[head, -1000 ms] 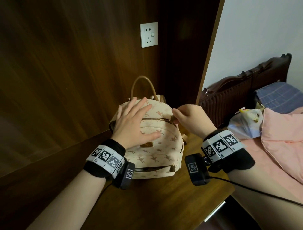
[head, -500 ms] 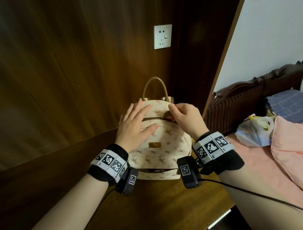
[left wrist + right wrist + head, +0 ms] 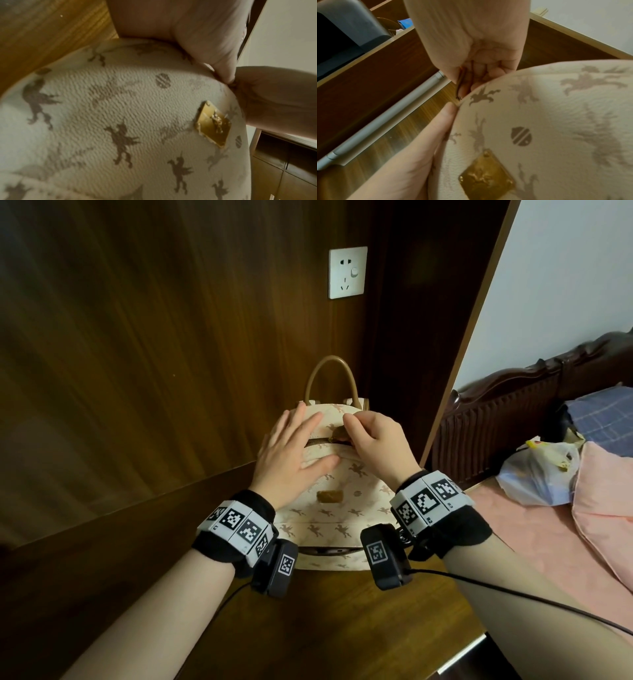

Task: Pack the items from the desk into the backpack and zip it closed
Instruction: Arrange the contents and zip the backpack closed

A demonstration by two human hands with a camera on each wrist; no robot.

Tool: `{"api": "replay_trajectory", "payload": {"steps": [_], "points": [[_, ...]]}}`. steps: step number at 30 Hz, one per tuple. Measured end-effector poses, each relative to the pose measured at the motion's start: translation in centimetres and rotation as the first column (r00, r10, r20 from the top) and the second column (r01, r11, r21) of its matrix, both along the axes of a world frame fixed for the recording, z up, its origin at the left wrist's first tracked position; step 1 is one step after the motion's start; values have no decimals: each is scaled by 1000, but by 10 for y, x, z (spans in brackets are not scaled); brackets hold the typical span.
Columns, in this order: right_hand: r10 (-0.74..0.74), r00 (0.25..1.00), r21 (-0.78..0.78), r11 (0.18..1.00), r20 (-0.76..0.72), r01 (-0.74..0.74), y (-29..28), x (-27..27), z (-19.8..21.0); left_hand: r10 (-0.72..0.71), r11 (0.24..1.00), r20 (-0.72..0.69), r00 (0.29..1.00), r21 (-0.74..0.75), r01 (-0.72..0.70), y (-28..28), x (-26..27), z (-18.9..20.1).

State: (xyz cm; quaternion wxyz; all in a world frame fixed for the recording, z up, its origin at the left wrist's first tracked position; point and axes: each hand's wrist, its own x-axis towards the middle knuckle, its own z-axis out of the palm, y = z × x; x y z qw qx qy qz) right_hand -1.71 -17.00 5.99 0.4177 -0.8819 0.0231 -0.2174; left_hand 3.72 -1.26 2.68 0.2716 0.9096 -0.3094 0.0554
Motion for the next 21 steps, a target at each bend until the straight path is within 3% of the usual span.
{"api": "replay_trajectory", "payload": {"steps": [4, 7, 10, 13, 17, 21], "points": [[-37, 994, -79, 996, 106, 45, 4, -1, -11, -15, 999, 29, 999, -44, 16, 3, 1, -2], [-100, 973, -93, 988, 207, 121, 4, -3, -20, -35, 981, 20, 999, -188, 38, 11, 1, -9], [-156, 957, -70, 981, 246, 178, 4, -4, -29, -18, 913, -176, 984, -405, -55, 28, -1, -22], [-195, 951, -96, 970, 240, 223, 10, -5, -31, 3, 853, -398, 918, -479, -210, 48, 1, -33], [-210, 959, -194, 950, 191, 246, 23, -3, -31, 49, 815, -564, 825, -454, -359, 68, 13, -51], [-216, 942, -334, 895, 258, 297, 26, 0, -42, 16, 776, -732, 682, -420, -470, 82, 21, -68]]}}
